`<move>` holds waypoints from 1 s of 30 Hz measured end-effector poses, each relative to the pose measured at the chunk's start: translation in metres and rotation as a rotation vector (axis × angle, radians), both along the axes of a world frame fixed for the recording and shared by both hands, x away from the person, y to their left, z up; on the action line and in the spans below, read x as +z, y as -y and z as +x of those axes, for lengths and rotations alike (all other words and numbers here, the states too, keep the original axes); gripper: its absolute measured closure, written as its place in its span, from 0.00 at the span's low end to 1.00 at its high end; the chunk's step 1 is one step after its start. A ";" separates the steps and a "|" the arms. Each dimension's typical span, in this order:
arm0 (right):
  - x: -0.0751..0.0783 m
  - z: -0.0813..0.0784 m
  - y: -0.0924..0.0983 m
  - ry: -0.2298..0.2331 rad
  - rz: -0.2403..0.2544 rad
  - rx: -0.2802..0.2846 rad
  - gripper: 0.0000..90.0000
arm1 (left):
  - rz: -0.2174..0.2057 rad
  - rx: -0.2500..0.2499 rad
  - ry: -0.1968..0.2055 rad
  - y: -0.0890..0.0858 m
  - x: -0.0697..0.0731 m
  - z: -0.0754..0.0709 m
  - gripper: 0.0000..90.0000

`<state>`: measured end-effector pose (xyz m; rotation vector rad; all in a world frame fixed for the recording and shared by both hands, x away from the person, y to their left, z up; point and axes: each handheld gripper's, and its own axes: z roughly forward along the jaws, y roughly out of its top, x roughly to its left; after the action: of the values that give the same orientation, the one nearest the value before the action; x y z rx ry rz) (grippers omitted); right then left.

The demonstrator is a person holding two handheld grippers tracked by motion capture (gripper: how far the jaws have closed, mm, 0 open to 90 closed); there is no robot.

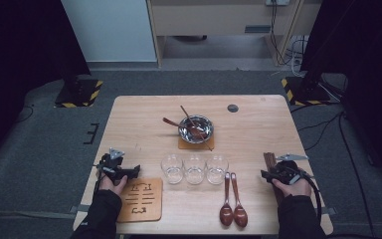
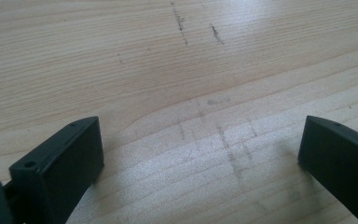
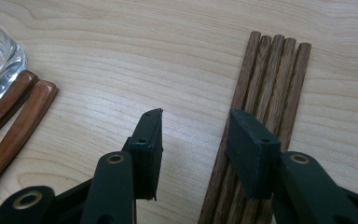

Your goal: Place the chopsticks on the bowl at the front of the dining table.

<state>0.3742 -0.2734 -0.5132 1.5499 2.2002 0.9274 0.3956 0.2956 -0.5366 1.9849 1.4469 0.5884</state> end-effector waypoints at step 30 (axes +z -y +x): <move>-0.001 -0.002 -0.005 0.009 -0.007 0.016 0.63 | -0.001 0.001 0.001 0.000 0.000 0.000 0.00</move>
<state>0.3725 -0.2679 -0.5143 1.5243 2.2108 0.9286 0.3956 0.2956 -0.5366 1.9836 1.4473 0.5887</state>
